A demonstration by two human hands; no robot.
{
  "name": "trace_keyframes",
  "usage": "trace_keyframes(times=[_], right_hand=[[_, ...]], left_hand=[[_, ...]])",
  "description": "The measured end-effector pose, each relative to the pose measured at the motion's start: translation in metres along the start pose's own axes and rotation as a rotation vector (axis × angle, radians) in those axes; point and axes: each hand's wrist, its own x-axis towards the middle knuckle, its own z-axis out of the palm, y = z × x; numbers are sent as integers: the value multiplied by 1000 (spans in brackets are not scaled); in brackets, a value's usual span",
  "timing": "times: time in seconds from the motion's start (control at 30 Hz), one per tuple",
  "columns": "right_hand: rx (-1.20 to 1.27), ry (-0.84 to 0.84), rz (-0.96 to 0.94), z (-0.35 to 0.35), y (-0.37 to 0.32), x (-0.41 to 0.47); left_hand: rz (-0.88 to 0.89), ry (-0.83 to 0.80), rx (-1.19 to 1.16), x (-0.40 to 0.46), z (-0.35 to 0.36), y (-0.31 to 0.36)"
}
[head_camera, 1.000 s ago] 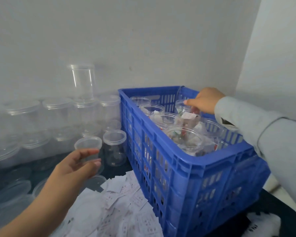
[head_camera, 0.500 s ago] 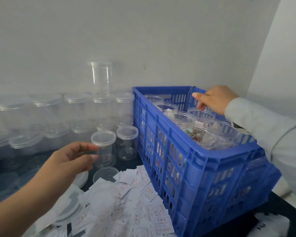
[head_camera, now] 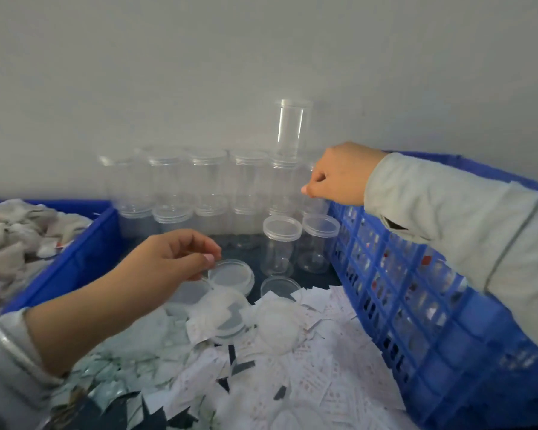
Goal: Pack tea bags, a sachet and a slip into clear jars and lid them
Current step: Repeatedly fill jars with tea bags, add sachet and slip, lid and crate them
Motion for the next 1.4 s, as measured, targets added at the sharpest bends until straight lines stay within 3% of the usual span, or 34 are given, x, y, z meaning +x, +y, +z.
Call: trace_keyframes(times=[0.13, 0.27, 0.4, 0.5, 0.6, 1.0, 1.1, 1.23, 1.3, 1.4], right_hand=[[-129, -161, -66, 44, -52, 36], [-188, -273, 31, 103, -68, 75], [-83, -224, 283, 148, -54, 98], [-37, -170, 417, 171, -45, 108], [-28, -57, 446, 177, -43, 116], [445, 36, 524, 190, -45, 109], [606, 231, 541, 182, -56, 98], [703, 565, 229, 155, -90, 76], [638, 569, -23, 142, -114, 59], [524, 438, -391, 131, -153, 27]], left_hand=[[-46, 58, 16, -9, -26, -24], [-127, 103, 36, -18, -48, -54], [-235, 132, 35, -28, -64, -87], [-243, 136, 181, -27, -71, -101], [-181, 101, 235, -23, -70, -104], [-58, 5, 316, -28, -65, -106], [-32, 5, 365, -29, -66, -105], [45, 41, 390, -29, -68, -107], [81, 83, 291, -30, -67, -104], [129, 131, 83, -35, -64, -95]])
